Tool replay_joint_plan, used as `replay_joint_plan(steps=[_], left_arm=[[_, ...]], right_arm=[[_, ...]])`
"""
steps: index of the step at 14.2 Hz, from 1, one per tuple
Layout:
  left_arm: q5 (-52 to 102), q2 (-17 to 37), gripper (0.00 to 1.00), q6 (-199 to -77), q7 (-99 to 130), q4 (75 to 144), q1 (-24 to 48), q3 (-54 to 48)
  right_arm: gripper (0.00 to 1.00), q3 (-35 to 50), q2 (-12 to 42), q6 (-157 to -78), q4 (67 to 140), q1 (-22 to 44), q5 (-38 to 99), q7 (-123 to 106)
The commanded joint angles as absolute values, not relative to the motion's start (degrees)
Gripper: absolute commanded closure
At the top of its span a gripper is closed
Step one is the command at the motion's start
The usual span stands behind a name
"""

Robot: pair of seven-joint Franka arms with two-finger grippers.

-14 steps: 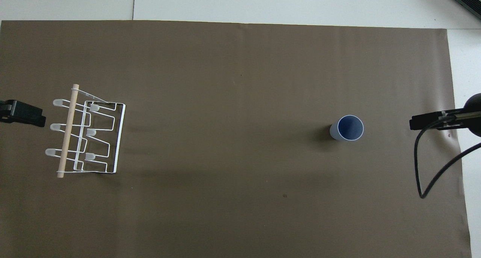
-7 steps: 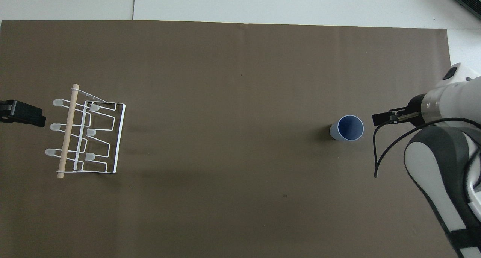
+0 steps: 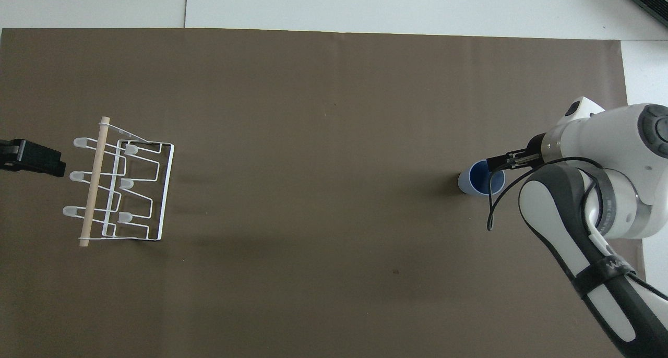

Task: Hang cup on cup holder
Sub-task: 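Reach the right gripper to the blue cup and grasp its rim, then lift the cup with the right gripper while the left gripper approaches it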

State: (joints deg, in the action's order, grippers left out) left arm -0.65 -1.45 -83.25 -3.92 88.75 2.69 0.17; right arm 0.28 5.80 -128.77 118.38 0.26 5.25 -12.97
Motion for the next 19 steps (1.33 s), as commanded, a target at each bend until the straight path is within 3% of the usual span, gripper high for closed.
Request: replay_joint_plan(steps=[1,5,6,8,9,11,13,14,19], left_arm=[[-1.6,-2.5,0.0,-83.1,-4.3,89.6,2.7,0.4],[-1.5,-2.6,0.0,-84.2,-4.5,89.4,2.8,0.4],[-1.5,-2.9,0.0,-85.1,-4.6,89.9,3.2,0.4],[-1.3,-3.5,0.0,-86.8,-4.4,91.4,3.3,0.3],[-1.3,-3.7,0.0,-87.0,-4.4,91.7,3.3,0.3],[-1.3,-3.7,0.0,-86.8,-4.1,91.7,3.3,0.3],[-1.3,-3.7,0.0,-86.7,-4.0,91.7,3.5,0.3],[-1.3,-3.8,0.0,-86.7,-4.0,91.8,3.6,0.3],[-1.3,-4.7,0.0,-86.7,-3.6,93.5,3.8,0.1]], right_arm=[[0.0,0.5,5.3,-131.8,121.3,1.1,8.1,-14.5],[0.03,0.5,5.8,-135.2,122.9,0.9,8.1,-17.4],[0.12,0.4,5.8,-135.3,122.9,0.9,8.1,-17.6],[0.46,0.4,5.8,-135.3,123.0,1.0,8.1,-17.7],[0.58,0.4,5.8,-135.3,123.1,1.0,8.1,-17.6],[0.69,0.4,5.8,-135.3,123.1,1.0,8.1,-17.6],[0.93,0.5,5.8,-135.3,123.1,1.1,8.1,-17.6],[1.0,0.5,5.8,-135.3,123.1,1.1,8.1,-17.2],[1.0,0.7,5.5,-130.5,118.8,1.1,8.4,-16.5]])
